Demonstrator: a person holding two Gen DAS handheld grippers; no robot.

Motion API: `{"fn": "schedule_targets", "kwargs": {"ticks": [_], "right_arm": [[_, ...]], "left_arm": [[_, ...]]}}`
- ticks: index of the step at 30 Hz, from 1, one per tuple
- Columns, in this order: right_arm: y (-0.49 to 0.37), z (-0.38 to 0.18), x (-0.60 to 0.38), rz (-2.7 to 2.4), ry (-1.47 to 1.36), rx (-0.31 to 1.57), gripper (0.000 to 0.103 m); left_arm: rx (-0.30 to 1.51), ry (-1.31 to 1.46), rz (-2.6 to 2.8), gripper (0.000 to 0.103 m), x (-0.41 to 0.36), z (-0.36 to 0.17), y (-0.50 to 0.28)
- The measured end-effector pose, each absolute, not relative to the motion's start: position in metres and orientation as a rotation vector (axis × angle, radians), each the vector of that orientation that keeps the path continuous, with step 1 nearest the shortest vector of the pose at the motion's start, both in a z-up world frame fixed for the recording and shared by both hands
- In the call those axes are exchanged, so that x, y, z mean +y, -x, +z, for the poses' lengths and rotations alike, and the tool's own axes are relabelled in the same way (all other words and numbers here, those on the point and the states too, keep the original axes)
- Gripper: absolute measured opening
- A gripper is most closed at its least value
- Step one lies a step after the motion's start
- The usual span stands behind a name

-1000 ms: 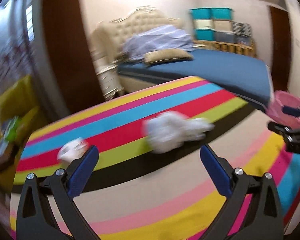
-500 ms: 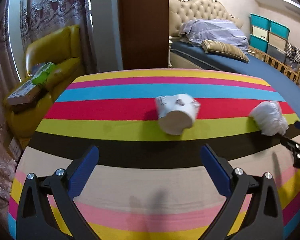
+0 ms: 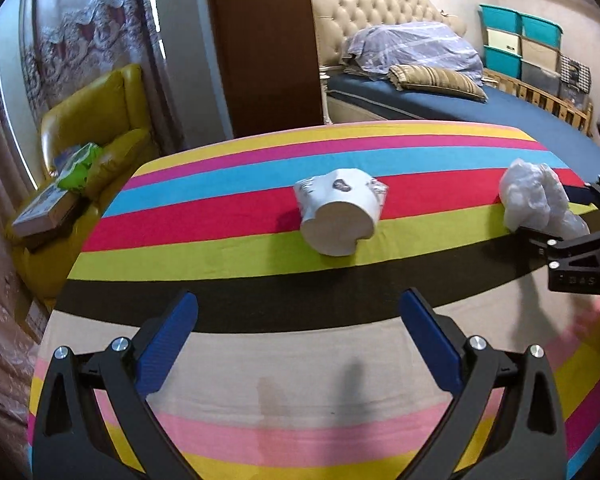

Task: Collect trash
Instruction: 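Grasp the white plastic bag with the right gripper while the left gripper grasps the paper cup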

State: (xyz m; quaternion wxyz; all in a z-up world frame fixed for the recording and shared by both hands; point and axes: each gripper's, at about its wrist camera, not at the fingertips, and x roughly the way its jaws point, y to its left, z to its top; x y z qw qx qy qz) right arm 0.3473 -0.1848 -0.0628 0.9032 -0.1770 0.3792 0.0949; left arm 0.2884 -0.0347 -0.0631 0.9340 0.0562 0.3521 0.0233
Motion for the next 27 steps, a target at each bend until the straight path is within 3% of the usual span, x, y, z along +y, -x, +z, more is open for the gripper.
{"fn": "schedule_targets", "kwargs": {"ticks": [8,13,27], "right_arm": [[-0.347,-0.059,-0.189,0.207,0.340,0.761,0.036],[-0.349,-0.056,-0.194,0.212,0.314,0.766,0.030],[-0.349,-0.060,-0.193,0.207,0.309,0.780,0.029]], "left_arm": [[0.759,-0.043,0.029,0.098,-0.024,-0.069,-0.294],[0.764,-0.015,0.016,0.098,-0.022,-0.070,-0.294],[0.806,-0.093,0.012,0.098,-0.051,-0.066,-0.343]]}}
